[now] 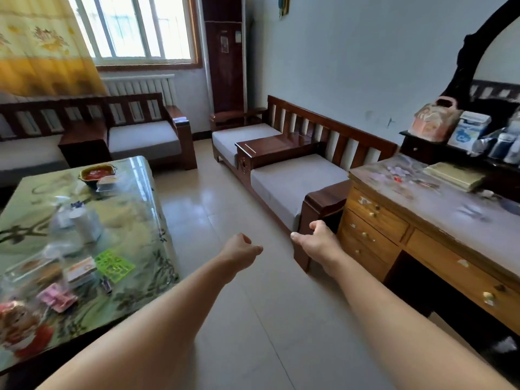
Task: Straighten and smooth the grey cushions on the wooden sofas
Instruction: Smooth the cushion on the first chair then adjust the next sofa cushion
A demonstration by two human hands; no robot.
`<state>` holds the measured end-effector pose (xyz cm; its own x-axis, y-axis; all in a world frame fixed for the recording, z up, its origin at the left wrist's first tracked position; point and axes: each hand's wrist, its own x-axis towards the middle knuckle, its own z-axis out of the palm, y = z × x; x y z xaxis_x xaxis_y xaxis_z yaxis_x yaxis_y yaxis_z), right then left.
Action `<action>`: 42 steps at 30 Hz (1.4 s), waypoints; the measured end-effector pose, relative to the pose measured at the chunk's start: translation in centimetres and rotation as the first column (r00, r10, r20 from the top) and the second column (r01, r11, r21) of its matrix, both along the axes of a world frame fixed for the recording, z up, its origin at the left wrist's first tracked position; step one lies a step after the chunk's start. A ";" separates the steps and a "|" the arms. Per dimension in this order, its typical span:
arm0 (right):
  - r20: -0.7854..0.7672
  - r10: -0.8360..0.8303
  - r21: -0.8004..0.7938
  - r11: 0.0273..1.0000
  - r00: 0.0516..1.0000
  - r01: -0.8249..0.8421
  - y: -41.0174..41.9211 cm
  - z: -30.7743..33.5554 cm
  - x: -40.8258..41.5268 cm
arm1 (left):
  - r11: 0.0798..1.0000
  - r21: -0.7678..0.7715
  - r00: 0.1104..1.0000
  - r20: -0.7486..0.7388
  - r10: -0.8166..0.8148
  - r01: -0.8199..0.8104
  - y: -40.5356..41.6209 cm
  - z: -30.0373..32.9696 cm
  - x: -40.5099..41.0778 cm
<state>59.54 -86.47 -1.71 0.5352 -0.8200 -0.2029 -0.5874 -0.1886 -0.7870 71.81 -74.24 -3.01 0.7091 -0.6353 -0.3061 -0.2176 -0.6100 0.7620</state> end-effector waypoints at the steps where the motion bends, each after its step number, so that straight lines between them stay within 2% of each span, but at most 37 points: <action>1: -0.003 0.002 0.003 1.000 1.000 -0.002 -2.0 -0.1 2.0 | 1.000 -0.003 1.000 -0.002 0.006 -0.006 -1.9 0.1 1.9; 12: -0.078 0.051 0.008 0.999 0.996 -0.051 -16.2 -1.0 21.8 | 1.000 -0.004 1.000 0.007 -0.027 0.027 -16.6 0.0 21.2; 21: -0.158 -0.078 0.009 0.997 0.984 0.081 -27.2 -3.4 34.3 | 0.987 0.051 0.988 -0.017 -0.153 0.153 -29.8 -3.5 37.1; 32: -0.250 -0.182 0.071 0.976 0.951 0.205 -42.1 -10.0 42.5 | 0.922 0.213 0.944 -0.013 -0.329 0.324 -46.2 -9.0 44.8; 39: -0.305 -0.193 0.145 0.958 0.933 0.246 -51.0 -15.7 46.3 | 0.841 0.330 0.889 0.015 -0.458 0.428 -56.9 -14.8 47.9; 42: -0.344 -0.198 0.175 0.947 0.918 0.269 -53.4 -18.6 47.4 | 0.778 0.400 0.844 0.021 -0.536 0.484 -59.9 -18.5 49.1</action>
